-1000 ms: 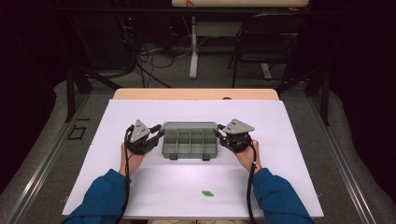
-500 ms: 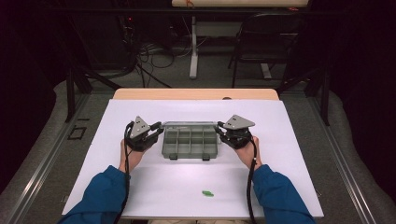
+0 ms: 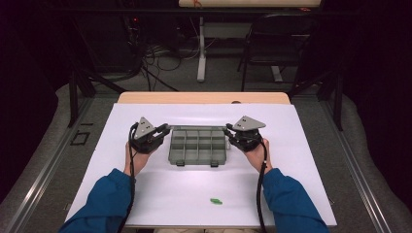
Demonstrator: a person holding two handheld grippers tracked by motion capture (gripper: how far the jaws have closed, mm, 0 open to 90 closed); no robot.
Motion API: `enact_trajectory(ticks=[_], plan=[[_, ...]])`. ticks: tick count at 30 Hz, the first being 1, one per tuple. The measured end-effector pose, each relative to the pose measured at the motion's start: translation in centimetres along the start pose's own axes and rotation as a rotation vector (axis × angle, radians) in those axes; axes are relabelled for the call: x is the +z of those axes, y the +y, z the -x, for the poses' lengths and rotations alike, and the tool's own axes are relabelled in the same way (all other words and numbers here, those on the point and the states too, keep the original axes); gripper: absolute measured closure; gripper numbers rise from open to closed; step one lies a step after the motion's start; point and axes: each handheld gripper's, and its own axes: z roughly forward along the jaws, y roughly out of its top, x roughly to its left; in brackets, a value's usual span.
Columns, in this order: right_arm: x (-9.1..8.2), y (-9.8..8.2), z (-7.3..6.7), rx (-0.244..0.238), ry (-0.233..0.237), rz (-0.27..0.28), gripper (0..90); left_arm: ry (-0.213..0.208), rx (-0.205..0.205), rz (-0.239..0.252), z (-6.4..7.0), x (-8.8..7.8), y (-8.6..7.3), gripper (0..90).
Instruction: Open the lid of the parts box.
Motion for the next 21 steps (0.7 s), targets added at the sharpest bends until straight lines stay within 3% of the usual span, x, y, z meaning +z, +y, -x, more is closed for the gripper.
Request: enact_trajectory(ticks=[21], plan=[[0.97, 0.7, 0.88, 0.031, -0.014, -0.013, 76.2, 0.0, -0.031, 0.008, -0.83, 0.79, 0.63, 79.0]])
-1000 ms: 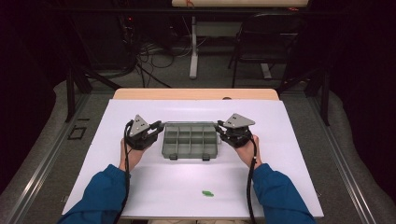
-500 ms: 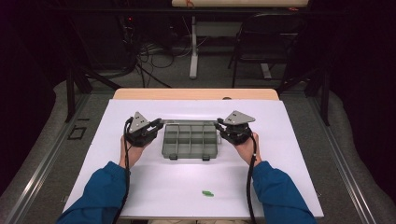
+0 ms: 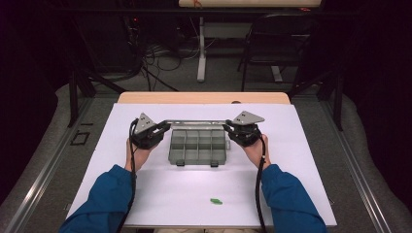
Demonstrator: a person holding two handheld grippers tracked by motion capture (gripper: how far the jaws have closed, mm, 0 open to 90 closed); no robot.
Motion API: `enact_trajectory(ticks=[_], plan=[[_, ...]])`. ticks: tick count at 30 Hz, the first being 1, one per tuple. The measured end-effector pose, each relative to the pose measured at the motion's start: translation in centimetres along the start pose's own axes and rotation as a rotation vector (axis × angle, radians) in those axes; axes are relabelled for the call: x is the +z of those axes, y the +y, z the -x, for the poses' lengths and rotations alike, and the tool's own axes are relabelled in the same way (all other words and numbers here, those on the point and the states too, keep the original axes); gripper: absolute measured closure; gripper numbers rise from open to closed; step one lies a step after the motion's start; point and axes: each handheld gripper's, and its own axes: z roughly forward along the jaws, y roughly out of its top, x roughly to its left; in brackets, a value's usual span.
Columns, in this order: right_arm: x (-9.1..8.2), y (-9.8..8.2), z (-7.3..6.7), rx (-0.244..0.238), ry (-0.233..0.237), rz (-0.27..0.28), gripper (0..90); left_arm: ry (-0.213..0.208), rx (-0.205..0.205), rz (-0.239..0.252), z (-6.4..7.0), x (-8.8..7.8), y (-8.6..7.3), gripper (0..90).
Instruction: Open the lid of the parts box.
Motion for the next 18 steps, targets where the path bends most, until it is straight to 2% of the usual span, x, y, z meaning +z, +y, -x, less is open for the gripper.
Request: enact_trajectory(ticks=[18], plan=[[1.2, 0.2, 0.9, 0.045, -0.014, -0.012, 79.4, 0.02, -0.025, 0.004, -0.7, 1.0, 0.3, 81.9]])
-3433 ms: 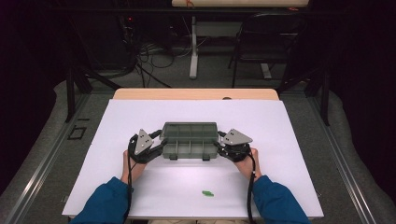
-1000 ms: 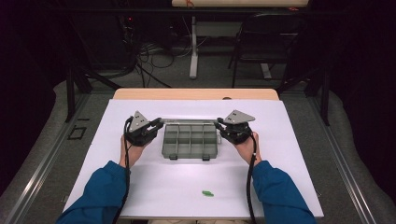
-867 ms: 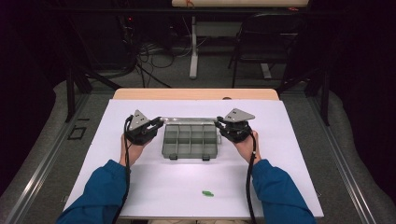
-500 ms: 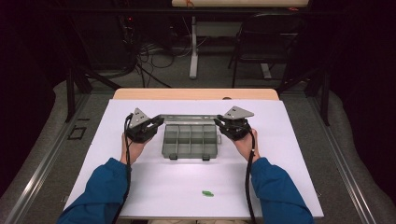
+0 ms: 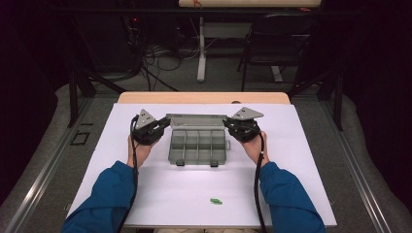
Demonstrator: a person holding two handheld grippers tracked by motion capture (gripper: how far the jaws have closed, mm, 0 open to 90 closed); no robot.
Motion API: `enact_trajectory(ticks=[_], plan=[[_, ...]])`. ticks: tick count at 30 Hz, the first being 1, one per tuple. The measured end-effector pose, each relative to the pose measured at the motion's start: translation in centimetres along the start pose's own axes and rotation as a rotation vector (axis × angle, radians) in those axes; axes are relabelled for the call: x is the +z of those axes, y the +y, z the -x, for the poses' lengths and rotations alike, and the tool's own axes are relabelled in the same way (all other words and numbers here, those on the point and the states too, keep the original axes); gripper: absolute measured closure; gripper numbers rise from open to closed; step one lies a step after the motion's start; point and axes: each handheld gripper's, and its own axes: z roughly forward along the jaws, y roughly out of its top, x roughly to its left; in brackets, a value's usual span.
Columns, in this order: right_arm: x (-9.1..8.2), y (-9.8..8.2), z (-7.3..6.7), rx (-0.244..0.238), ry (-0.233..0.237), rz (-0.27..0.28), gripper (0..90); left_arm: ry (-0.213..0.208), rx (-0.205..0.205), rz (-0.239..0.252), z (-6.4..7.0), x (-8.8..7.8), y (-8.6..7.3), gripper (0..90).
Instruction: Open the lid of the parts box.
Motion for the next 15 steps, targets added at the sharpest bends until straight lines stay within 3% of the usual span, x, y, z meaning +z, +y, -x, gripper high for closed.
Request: enact_trajectory(ticks=[15], plan=[[0.9, -0.2, 0.3, 0.017, -0.019, -0.015, 80.4, 0.017, -0.003, -0.028, -0.3, 1.1, -0.3, 82.5]])
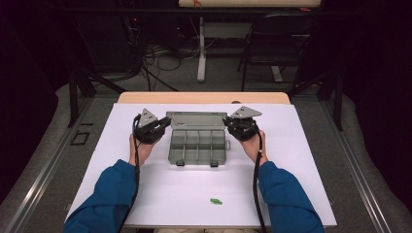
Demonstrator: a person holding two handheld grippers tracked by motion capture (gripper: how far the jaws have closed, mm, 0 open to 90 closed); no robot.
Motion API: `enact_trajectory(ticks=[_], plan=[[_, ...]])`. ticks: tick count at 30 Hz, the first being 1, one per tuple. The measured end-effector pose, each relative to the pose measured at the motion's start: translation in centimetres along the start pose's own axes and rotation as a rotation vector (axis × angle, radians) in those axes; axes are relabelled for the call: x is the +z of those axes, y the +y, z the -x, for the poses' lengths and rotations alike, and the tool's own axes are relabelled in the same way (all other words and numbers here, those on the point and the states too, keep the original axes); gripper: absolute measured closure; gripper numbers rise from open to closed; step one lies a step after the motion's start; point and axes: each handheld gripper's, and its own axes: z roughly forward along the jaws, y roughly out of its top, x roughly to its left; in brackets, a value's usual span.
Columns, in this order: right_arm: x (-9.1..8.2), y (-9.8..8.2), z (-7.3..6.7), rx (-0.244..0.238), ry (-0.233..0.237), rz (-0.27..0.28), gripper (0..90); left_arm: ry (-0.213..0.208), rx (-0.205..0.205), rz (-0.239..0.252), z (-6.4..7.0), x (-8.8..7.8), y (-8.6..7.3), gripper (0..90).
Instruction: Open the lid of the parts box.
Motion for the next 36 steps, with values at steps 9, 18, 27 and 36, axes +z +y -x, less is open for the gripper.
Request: enact_trajectory(ticks=[9, 18, 27, 36], plan=[[0.5, -0.2, 0.1, 0.021, -0.014, 0.002, 80.9, 0.012, -0.012, -0.016, -0.2, 0.8, -0.4, 83.0], [1.0, -0.4, 0.1, 0.032, -0.03, -0.008, 81.4, 0.023, -0.016, -0.02, -0.3, 1.3, -0.5, 83.5], [2.1, -1.0, 0.2, 0.05, -0.043, -0.04, 81.8, 0.044, -0.011, -0.031, -0.2, 2.0, -0.8, 83.5], [3.1, -1.5, 0.3, 0.061, -0.061, -0.069, 82.1, 0.065, -0.017, -0.033, -0.3, 2.6, -0.9, 83.4]])
